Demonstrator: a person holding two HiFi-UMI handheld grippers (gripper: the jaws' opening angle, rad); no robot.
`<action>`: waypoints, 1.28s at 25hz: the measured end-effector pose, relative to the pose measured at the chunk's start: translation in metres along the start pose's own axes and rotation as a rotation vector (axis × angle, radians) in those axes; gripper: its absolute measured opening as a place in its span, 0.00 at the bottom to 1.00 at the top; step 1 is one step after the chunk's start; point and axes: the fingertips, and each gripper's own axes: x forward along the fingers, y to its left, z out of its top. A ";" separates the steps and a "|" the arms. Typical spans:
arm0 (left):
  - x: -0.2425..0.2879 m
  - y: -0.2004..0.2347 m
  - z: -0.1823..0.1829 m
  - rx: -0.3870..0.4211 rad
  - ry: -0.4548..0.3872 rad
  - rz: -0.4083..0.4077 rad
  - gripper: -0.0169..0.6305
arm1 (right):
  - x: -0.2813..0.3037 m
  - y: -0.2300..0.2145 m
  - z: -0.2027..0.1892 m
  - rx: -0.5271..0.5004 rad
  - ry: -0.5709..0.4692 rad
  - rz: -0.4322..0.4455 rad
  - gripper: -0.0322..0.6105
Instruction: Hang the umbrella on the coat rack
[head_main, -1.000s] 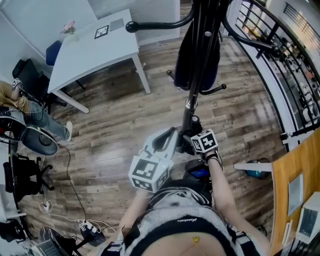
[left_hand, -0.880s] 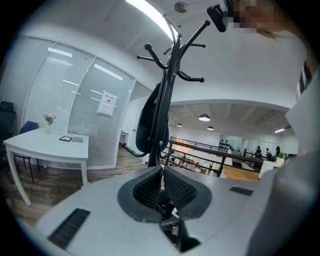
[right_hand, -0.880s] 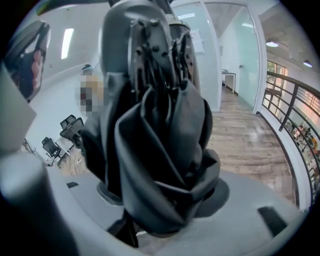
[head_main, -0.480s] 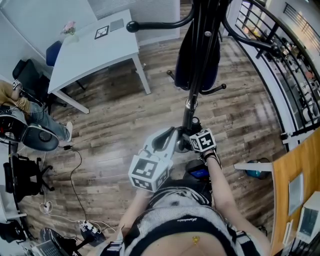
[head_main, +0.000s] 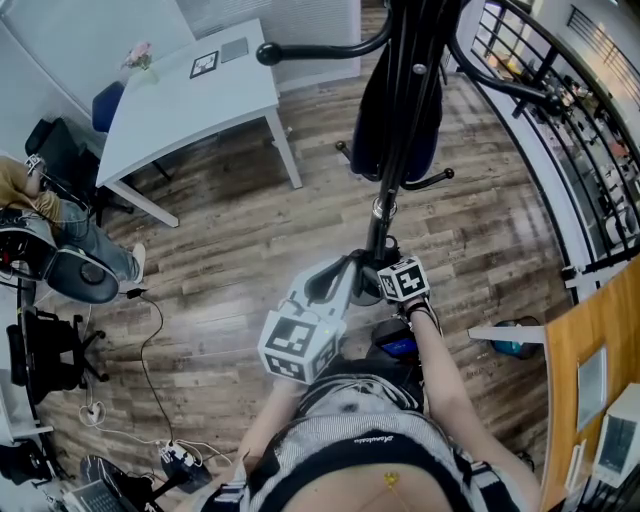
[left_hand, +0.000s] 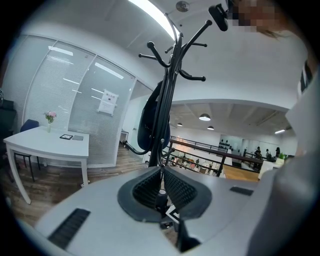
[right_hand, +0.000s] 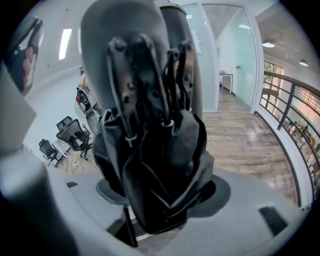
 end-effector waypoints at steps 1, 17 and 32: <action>0.000 0.001 0.000 0.001 0.003 0.004 0.06 | 0.001 0.001 0.000 0.000 0.000 0.007 0.51; 0.001 -0.002 -0.009 -0.029 0.030 -0.024 0.06 | -0.019 0.006 0.010 0.011 -0.048 0.023 0.58; -0.002 -0.001 -0.015 -0.039 0.046 -0.036 0.06 | -0.052 0.006 0.003 0.031 -0.075 -0.010 0.58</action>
